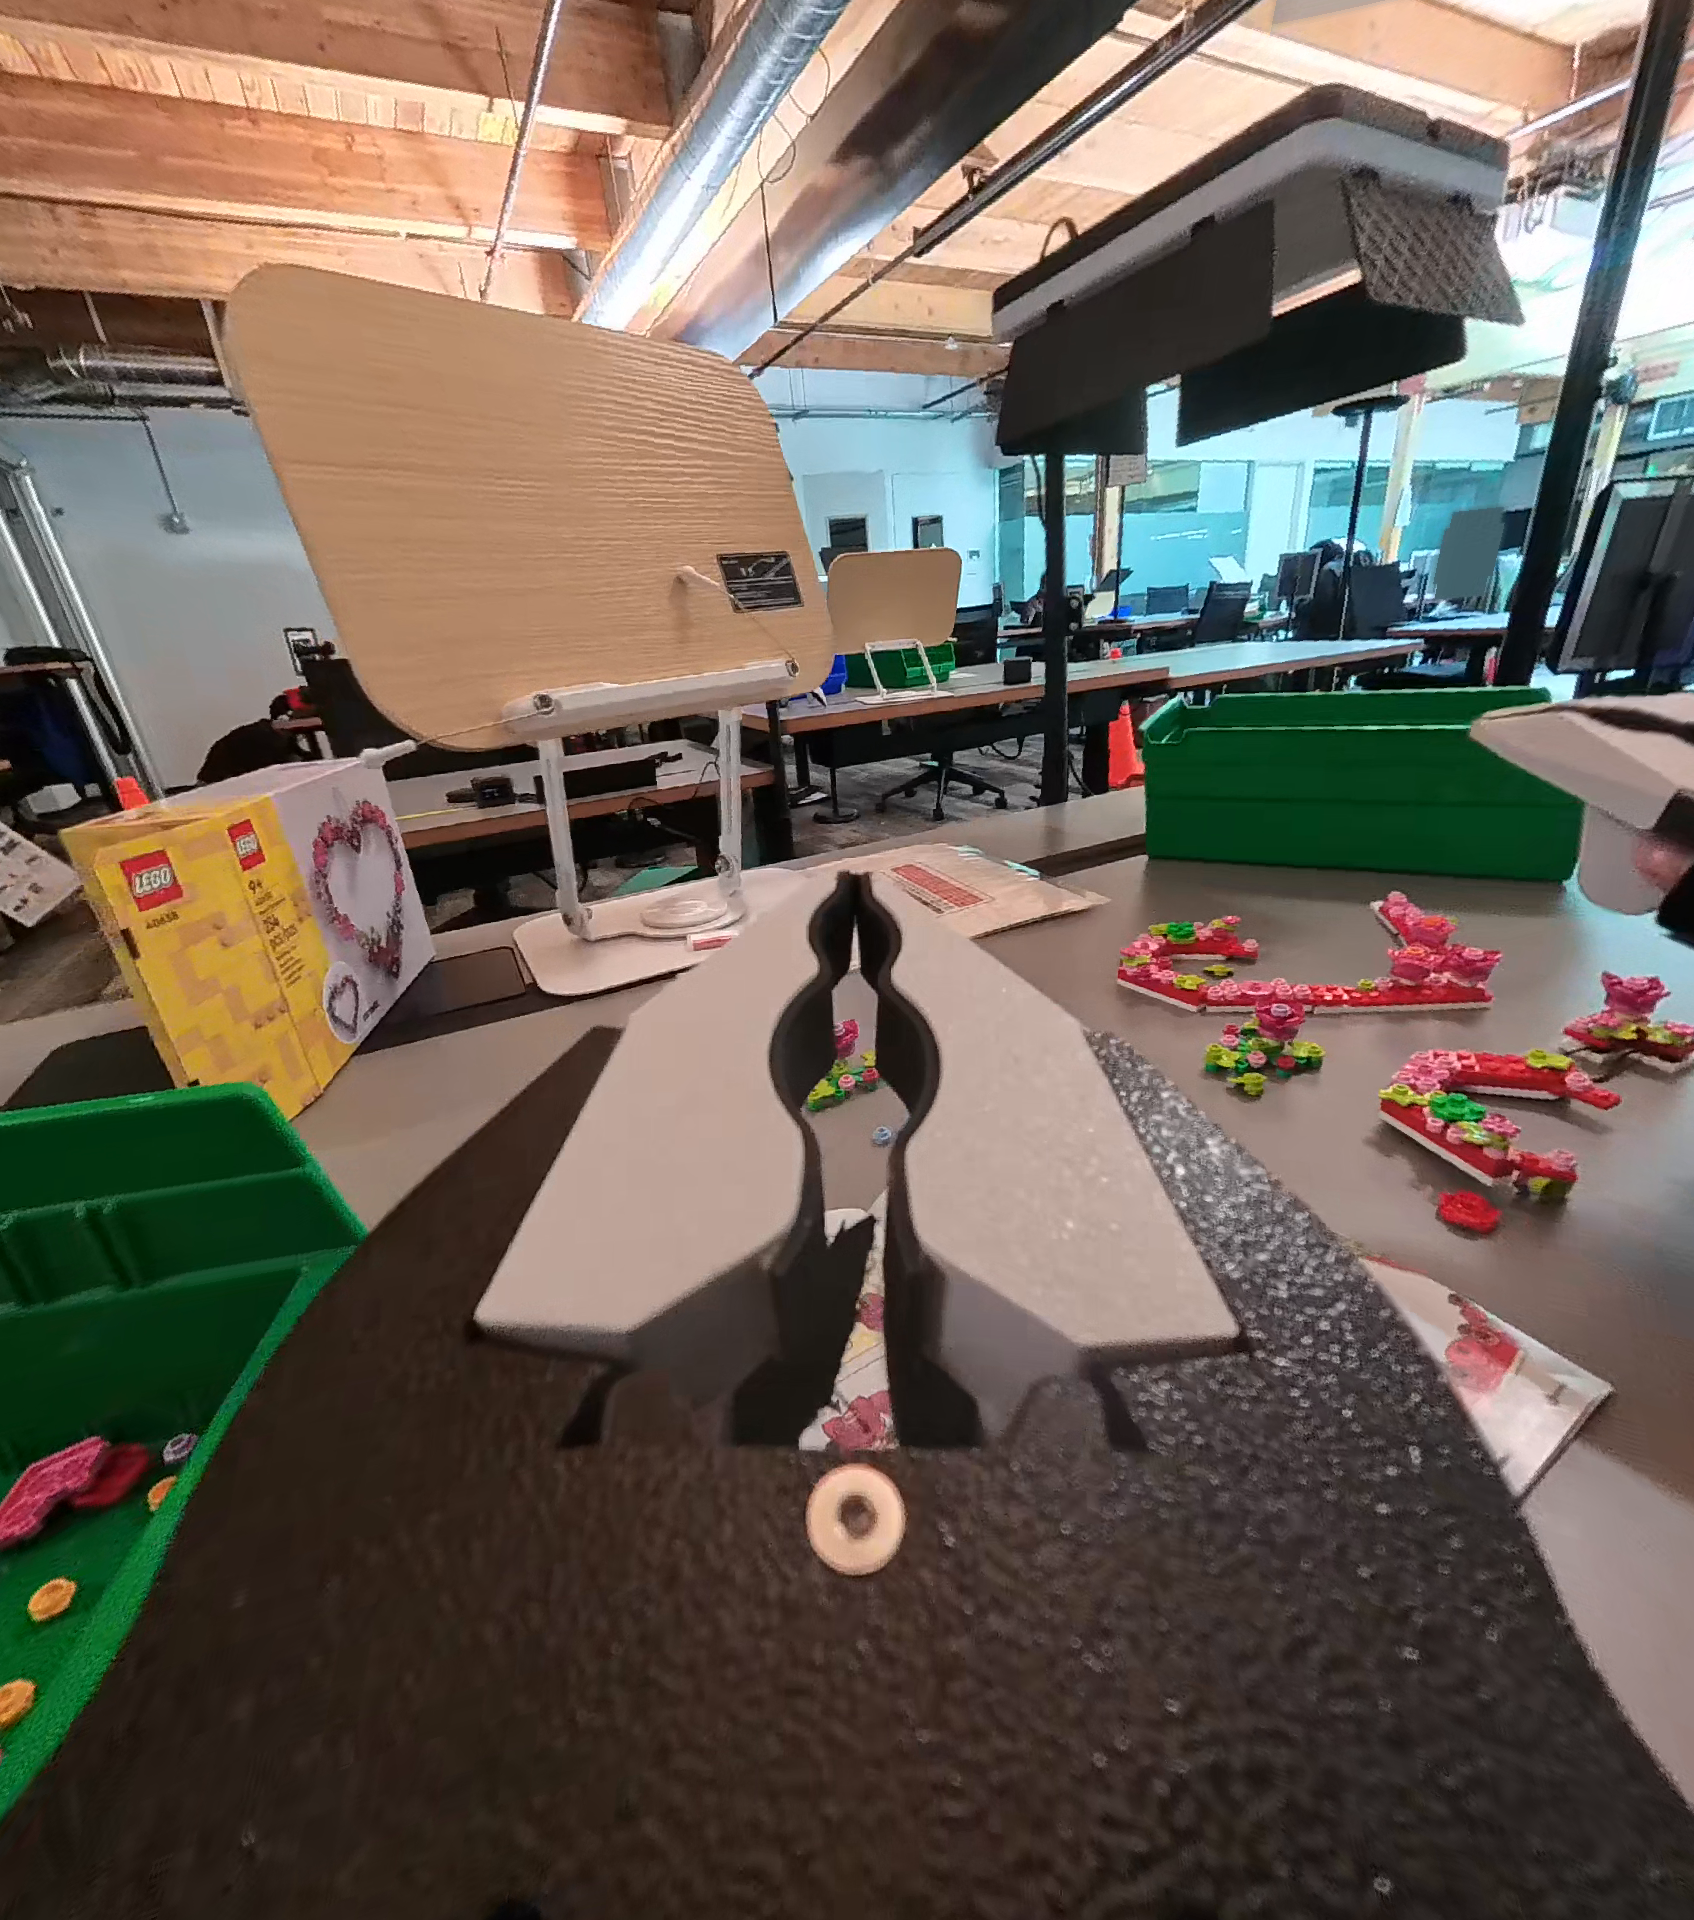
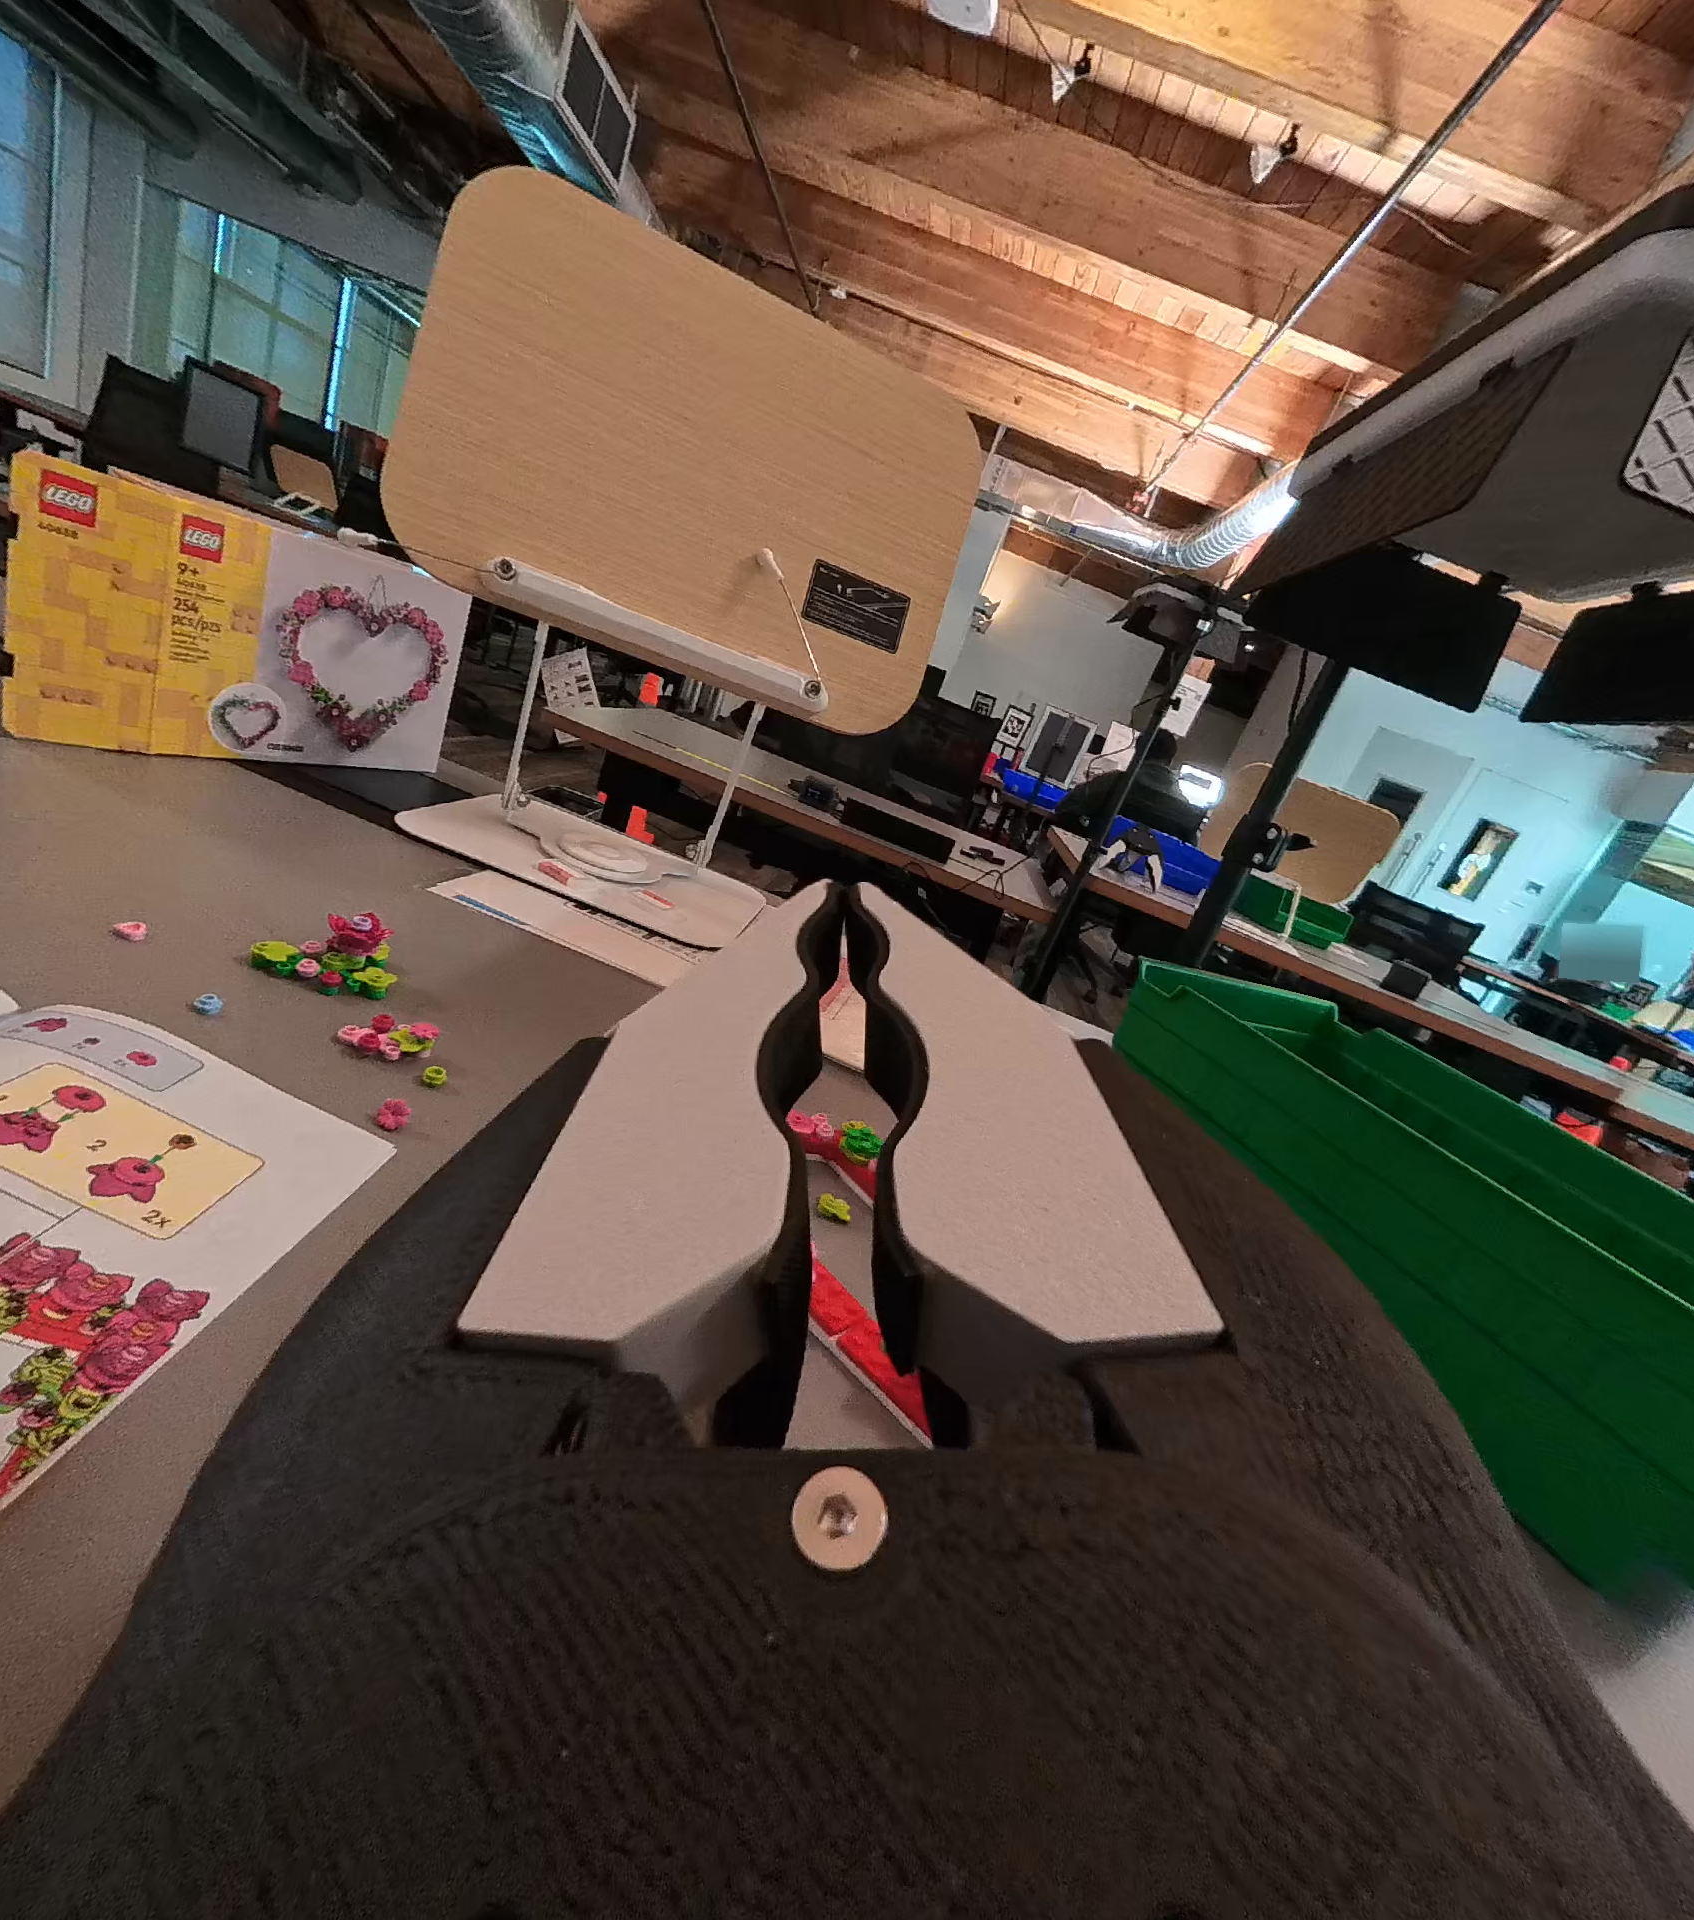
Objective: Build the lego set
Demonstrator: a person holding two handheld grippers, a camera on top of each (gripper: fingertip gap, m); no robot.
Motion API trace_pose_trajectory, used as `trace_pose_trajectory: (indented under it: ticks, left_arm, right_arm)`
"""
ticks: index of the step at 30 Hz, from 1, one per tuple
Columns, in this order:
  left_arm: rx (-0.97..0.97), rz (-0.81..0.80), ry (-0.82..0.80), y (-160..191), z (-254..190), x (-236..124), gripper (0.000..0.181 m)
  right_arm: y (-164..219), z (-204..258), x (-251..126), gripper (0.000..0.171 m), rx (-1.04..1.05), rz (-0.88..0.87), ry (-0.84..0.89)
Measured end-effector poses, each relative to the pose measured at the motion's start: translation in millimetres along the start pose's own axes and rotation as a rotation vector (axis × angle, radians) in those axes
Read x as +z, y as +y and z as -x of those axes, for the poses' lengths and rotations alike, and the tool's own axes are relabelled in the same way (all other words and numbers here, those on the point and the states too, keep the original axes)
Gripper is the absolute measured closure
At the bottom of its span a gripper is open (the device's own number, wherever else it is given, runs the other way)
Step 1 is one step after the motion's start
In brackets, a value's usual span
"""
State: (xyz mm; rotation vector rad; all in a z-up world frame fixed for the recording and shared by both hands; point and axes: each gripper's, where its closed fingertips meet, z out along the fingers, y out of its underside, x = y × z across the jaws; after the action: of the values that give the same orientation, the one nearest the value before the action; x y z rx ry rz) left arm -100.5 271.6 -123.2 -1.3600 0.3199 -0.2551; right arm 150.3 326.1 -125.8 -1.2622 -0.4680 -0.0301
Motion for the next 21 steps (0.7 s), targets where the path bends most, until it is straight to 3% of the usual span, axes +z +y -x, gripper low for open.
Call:
trace_pose_trajectory:
  ticks: [7,13,21]
  left_arm:
    - [0.015,-0.045,-0.042,-8,6,-4,0.181]
    - [-0.004,-0.069,-0.061,-12,11,-5,0.181]
    - [0.039,-0.077,-0.074,-15,10,-8,0.181]
  right_arm:
    - [4,-18,-3,0.171,-0.054,0.017,0.073]
    - [9,-65,-19,0.171,-0.086,0.029,0.222]
    - [1,-102,-39,0.171,0.077,-0.07,0.362]
